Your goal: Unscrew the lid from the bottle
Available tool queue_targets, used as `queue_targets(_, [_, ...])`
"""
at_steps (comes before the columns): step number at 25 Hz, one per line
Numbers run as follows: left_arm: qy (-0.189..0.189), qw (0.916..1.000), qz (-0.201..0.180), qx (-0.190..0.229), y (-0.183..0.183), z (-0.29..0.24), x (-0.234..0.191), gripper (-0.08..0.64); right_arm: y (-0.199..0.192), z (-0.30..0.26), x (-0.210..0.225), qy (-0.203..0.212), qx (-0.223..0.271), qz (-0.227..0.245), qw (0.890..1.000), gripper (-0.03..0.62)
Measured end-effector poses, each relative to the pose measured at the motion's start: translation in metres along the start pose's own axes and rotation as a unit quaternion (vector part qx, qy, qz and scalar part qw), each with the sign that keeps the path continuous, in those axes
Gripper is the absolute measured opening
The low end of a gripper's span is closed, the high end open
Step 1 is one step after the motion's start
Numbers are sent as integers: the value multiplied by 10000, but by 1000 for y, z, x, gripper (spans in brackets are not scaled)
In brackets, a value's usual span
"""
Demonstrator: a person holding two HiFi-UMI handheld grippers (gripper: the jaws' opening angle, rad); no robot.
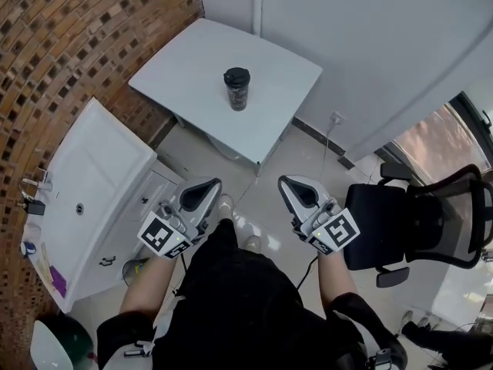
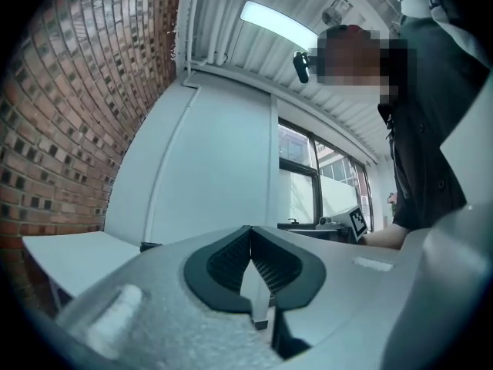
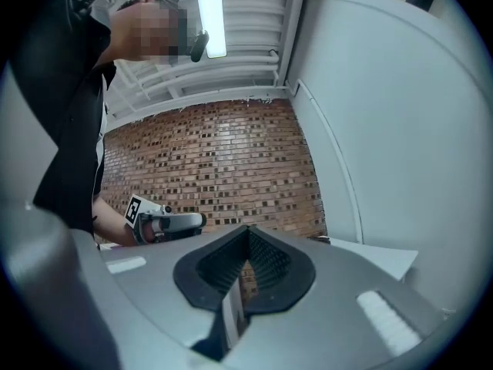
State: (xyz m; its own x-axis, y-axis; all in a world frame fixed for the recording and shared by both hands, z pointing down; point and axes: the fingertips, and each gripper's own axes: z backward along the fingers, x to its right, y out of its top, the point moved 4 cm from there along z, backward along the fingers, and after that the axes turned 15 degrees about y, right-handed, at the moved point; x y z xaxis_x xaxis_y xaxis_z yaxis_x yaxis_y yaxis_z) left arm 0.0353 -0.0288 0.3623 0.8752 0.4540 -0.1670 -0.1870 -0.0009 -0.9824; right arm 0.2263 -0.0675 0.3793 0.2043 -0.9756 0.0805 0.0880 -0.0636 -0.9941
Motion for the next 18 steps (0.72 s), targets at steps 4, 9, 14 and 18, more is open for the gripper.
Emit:
queue_targets(4, [-138,9999,22,-99,-7,-28,-26,4,-5,-20,23,5,-237,79,9997,6])
queue_targets(9, [-553,9983,121,-115,-12,-75,-58,4,-2,-41,65,-212,-510,291,9980,6])
queue_targets(14, [-918,9958,33,57,2,-118,-93,3,7,-86,108,-251,-715,369,9964,6])
queue_targets(18, [-899,9959,-32,-79,-2,-144,-136,3,10,-113,138,-369,-876,347,9949,6])
